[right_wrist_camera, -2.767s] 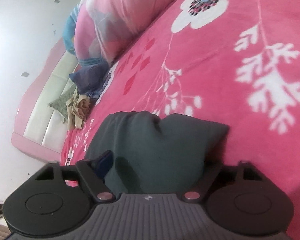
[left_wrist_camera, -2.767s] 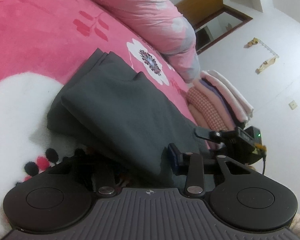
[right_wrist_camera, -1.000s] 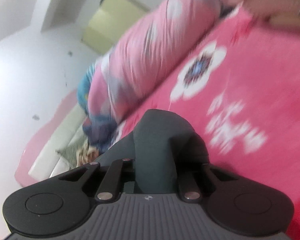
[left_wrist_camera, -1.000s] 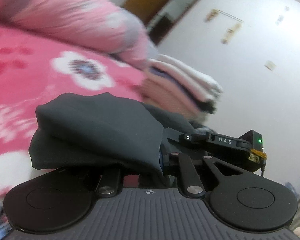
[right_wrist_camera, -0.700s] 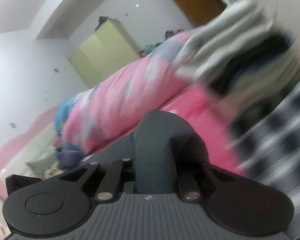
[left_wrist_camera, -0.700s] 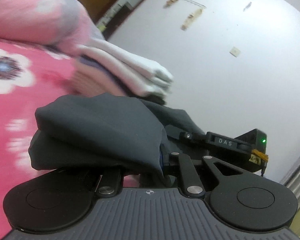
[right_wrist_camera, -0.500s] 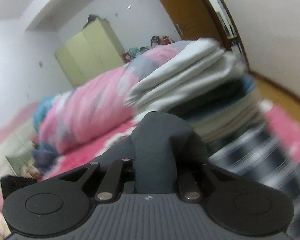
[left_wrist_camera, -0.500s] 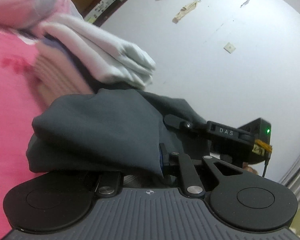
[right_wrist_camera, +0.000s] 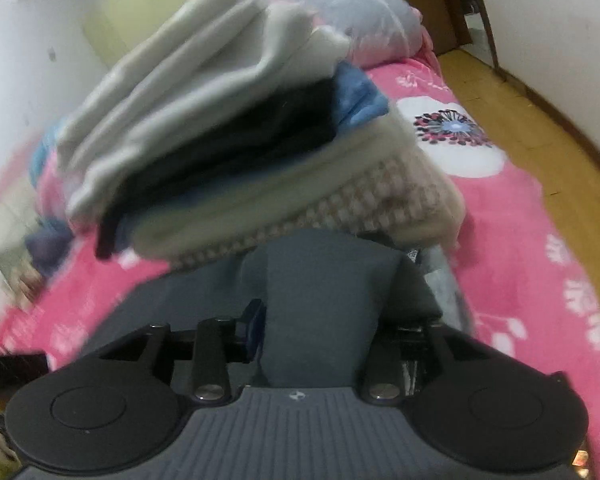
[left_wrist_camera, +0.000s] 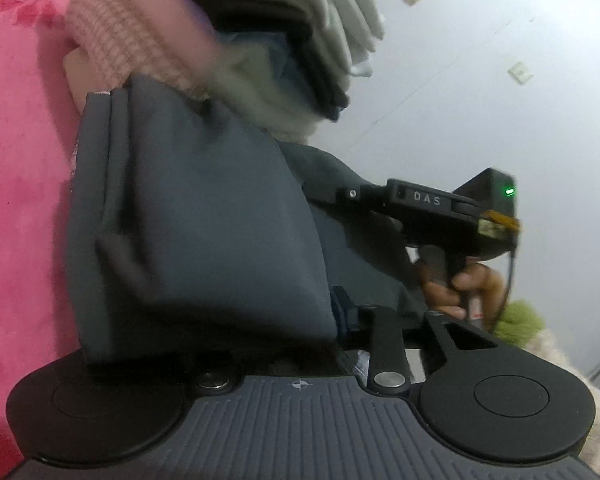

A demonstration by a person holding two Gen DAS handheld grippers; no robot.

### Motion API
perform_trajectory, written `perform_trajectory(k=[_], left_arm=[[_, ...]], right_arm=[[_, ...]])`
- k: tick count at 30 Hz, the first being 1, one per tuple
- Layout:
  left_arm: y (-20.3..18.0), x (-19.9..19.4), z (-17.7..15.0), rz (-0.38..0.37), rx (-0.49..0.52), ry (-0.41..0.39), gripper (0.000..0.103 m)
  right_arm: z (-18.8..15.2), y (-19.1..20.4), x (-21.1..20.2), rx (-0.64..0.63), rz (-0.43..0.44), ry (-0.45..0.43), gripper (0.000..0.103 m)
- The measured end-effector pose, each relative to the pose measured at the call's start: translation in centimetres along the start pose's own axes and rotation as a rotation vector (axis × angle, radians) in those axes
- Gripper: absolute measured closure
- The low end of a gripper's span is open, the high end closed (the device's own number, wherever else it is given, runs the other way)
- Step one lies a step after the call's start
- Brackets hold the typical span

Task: Fold clothes
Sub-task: 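Lower the trousers onto the plaid shirt beside the stack with both grippers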

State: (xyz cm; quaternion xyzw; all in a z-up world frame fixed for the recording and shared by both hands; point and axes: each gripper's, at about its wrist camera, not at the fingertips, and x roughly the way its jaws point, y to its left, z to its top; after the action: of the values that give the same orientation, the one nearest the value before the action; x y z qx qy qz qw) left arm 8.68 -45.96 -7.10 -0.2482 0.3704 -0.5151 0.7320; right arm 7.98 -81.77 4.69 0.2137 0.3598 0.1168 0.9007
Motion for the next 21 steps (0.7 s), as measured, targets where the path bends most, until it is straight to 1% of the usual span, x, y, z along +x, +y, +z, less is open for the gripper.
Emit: perform_trajectory(k=[1, 2, 3, 4, 5, 6, 7, 8, 9, 11, 13, 15, 17, 19, 20, 21], left_arm=[[-0.1, -0.4, -0.1, -0.012, 0.01, 0.001, 0.048], [-0.3, -0.9, -0.2, -0.025, 0.02, 0.002, 0.042], [-0.4, -1.4, -0.3, -0.036, 0.027, 0.006, 0.035], [-0.5, -2.1, -0.5, -0.044, 0.031, 0.016, 0.03], [-0.7, -2.8, -0.6, -0.052, 0.035, 0.027, 0.029], [-0.8, -3.4, -0.8, -0.061, 0.038, 0.037, 0.026], [-0.8, -4.2, -0.9, -0.062, 0.044, 0.044, 0.024], [-0.6, -5.0, -0.8, -0.052, 0.051, 0.045, 0.023], [-0.4, -5.8, -0.7, -0.043, 0.059, 0.046, 0.021], [0.0, -7.4, -0.5, -0.023, 0.075, 0.049, 0.018], [0.3, -9.0, -0.4, -0.004, 0.09, 0.051, 0.016], [0.9, -10.6, -0.1, 0.018, 0.095, 0.048, 0.015], [2.4, -11.8, 1.0, 0.049, 0.034, 0.029, 0.015], [3.7, -11.5, 2.5, 0.069, -0.038, 0.023, 0.015], [4.1, -11.2, 3.1, 0.078, -0.056, 0.028, 0.015], [4.5, -10.8, 3.6, 0.088, -0.074, 0.034, 0.015]], right_arm=[[-0.1, 0.2, -0.4, -0.003, -0.003, -0.013, 0.058], [-0.2, 0.4, -0.8, -0.007, -0.011, -0.024, 0.054], [-0.4, 0.6, -1.2, -0.01, -0.033, -0.032, 0.051], [-0.5, 0.9, -1.8, -0.008, -0.058, -0.047, 0.046], [-0.7, 1.1, -2.8, 0.004, -0.086, -0.08, 0.037], [-1.0, 1.3, -3.7, 0.017, -0.114, -0.114, 0.032], [-1.2, 1.4, -4.6, 0.03, -0.143, -0.147, 0.024], [-1.5, 1.6, -5.5, 0.043, -0.171, -0.181, 0.019], [-1.8, 1.8, -6.5, 0.062, -0.198, -0.221, 0.018], [-3.0, 2.0, -9.0, 0.163, -0.238, -0.346, 0.013], [-5.1, 2.4, -11.0, 0.28, -0.233, -0.442, 0.012], [-7.8, 3.2, -12.5, 0.399, -0.213, -0.502, 0.012], [-10.3, 4.0, -12.7, 0.502, -0.159, -0.517, 0.012], [-12.9, 4.9, -12.9, 0.604, -0.104, -0.531, 0.013], [-14.1, 5.4, -12.8, 0.649, -0.081, -0.531, 0.013], [-14.9, 5.8, -12.2, 0.678, -0.07, -0.511, 0.013]])
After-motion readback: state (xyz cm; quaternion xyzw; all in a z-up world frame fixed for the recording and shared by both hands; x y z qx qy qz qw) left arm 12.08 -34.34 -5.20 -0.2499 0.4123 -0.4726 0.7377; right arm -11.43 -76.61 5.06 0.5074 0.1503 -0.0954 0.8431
